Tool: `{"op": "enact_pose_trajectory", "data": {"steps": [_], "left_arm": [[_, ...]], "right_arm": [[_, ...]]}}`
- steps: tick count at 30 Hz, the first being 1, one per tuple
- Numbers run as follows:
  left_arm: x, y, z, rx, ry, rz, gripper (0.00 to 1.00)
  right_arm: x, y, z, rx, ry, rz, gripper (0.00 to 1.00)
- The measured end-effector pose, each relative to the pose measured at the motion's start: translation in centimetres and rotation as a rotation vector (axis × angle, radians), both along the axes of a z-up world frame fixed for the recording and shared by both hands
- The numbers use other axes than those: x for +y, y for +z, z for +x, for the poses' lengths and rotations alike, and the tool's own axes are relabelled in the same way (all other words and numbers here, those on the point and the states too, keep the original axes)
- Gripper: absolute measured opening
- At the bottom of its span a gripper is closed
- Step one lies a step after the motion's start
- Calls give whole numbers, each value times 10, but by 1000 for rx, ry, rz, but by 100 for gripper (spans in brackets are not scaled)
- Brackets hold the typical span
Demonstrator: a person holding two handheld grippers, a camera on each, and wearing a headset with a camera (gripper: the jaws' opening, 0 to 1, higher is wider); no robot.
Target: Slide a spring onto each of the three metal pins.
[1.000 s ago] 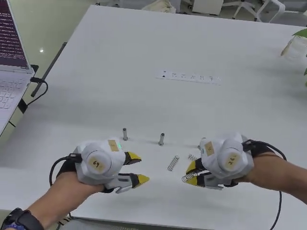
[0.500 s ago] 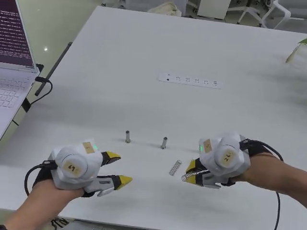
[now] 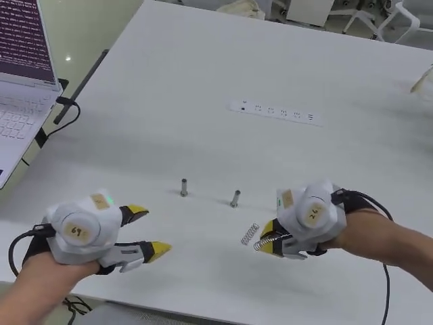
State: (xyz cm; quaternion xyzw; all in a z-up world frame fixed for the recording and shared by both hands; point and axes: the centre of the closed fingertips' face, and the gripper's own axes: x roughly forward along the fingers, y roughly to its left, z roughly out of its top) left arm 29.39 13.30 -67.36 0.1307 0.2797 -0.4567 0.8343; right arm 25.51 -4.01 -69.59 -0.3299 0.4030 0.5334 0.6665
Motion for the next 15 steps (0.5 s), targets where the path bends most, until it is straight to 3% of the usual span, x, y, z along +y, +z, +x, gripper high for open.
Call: {"op": "enact_pose_trajectory", "data": {"steps": [15], "left_arm": [[25,-3,4,14,75,-9,59]], "right_arm": [[25,-1,21,11,10,-17,9]]}}
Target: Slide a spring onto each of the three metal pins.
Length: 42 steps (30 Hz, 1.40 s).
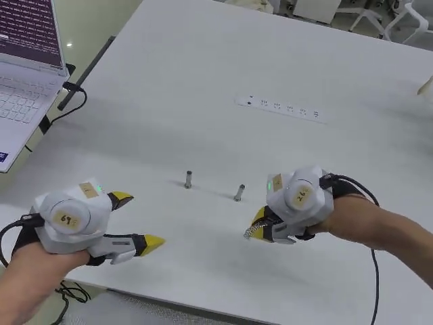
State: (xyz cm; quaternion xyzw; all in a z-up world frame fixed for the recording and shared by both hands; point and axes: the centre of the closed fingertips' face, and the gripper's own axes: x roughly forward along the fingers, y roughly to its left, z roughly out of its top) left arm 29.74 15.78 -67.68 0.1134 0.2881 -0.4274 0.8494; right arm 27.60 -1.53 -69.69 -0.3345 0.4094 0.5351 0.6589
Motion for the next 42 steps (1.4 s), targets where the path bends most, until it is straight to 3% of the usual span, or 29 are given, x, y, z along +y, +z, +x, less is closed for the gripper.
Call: {"op": "enact_pose_trajectory", "data": {"steps": [11,24,42], "left_arm": [[9,-7,-2,22,15,7,68],[5,-6,0,28,10,-8,69],[1,-2,5,33,19,-31,72]], "right_arm": [[26,-2,26,-7,35,-10,9],[44,-3,58,-4,58,-21,9],[56,-6,96,-7,77,-39,9]]}}
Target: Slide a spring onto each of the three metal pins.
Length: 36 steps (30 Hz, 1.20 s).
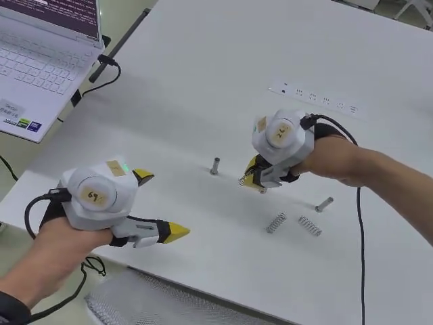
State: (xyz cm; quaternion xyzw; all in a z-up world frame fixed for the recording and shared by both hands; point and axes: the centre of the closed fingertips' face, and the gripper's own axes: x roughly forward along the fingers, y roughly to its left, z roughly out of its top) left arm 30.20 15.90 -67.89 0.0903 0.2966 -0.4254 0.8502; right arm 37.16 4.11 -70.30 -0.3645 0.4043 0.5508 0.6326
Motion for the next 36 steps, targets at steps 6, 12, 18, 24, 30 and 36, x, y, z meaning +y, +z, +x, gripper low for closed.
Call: {"op": "enact_pose_trajectory", "data": {"steps": [6,12,18,24,30,36], "left_arm": [[1,-1,2,7,7,-5,73],[1,-3,2,14,14,-10,73],[2,-6,-1,25,18,-13,73],[3,-7,-2,32,20,-16,73],[4,-5,-3,33,23,-18,73],[4,-8,-5,40,15,-20,73]], "right_arm": [[10,3,16,-11,8,1,9],[20,4,28,-11,-7,18,9],[25,-2,33,-8,-10,13,9],[28,-8,40,-4,-19,7,9],[29,-10,40,-3,-15,-2,9],[31,-11,41,-3,-16,-5,9]]}}
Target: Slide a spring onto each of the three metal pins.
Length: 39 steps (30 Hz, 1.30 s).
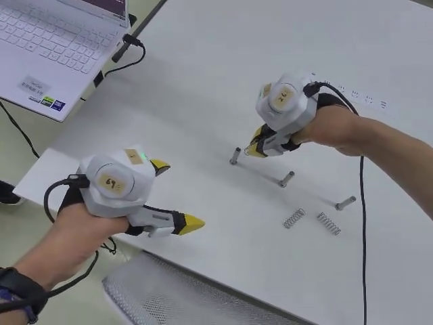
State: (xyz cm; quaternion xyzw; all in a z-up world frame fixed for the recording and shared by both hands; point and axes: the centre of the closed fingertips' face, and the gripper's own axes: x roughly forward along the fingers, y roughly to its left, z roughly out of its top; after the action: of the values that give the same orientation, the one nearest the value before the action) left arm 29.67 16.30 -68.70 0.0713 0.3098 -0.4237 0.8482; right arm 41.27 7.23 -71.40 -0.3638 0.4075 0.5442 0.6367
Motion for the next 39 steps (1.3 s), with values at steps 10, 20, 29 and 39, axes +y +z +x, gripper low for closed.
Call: {"op": "enact_pose_trajectory", "data": {"steps": [10,20,29,39], "left_arm": [[0,-1,-2,9,-7,-4,73],[1,-2,-1,18,-8,-4,73],[2,-3,1,21,-5,-11,73],[4,-4,-1,27,-2,-15,73]], "right_arm": [[7,1,1,3,-1,1,9],[13,1,1,10,6,3,9],[17,-1,0,17,20,-1,9],[19,-3,1,19,23,-4,9]]}}
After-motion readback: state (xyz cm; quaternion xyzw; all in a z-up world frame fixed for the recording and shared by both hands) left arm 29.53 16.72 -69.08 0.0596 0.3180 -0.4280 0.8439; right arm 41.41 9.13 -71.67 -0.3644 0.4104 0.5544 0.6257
